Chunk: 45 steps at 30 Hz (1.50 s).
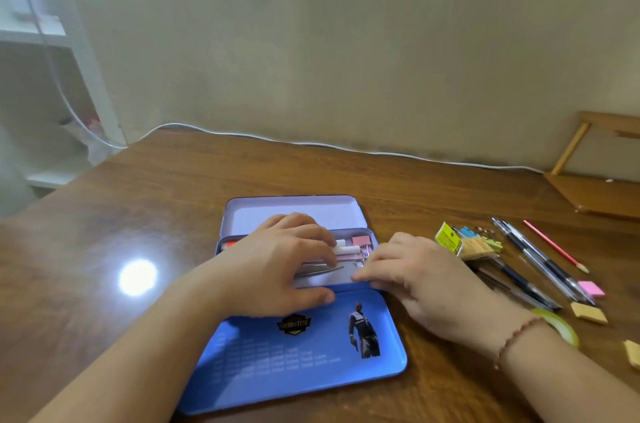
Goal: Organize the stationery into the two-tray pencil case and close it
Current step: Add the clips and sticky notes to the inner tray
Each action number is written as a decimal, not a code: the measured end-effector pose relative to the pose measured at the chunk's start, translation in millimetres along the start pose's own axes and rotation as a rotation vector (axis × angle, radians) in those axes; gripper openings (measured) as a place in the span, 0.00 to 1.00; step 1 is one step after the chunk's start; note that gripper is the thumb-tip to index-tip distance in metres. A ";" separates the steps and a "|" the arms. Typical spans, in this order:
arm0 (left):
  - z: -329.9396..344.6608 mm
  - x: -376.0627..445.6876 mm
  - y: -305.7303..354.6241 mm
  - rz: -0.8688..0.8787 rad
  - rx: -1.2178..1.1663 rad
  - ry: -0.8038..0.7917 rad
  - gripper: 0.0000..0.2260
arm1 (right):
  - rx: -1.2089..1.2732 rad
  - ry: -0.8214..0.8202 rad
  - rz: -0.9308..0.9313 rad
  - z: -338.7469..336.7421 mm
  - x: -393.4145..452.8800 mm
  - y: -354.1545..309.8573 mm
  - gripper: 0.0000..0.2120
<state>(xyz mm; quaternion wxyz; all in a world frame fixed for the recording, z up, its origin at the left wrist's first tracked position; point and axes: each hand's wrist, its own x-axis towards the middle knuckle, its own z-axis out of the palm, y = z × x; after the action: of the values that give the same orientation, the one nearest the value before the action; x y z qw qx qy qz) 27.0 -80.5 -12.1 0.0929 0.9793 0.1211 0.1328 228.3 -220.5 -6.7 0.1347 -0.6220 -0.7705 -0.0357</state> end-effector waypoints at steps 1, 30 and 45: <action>0.4 0.2 -0.1 0.002 0.001 0.000 0.18 | 0.007 0.000 0.012 1.5 -1.4 0.6 0.11; -3.2 0.0 2.2 0.033 0.047 0.011 0.20 | 0.215 0.394 0.150 -17.7 -8.3 17.0 0.09; -17.5 19.2 80.1 0.008 0.112 0.381 0.08 | -0.267 0.035 0.755 -31.6 -65.3 118.0 0.11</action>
<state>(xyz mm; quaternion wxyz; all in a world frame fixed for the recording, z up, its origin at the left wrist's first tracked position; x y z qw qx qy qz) 57.0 -149.3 26.2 0.0129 0.9407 0.1397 0.3090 360.0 -263.1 -6.0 0.0694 -0.8728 -0.4739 -0.0942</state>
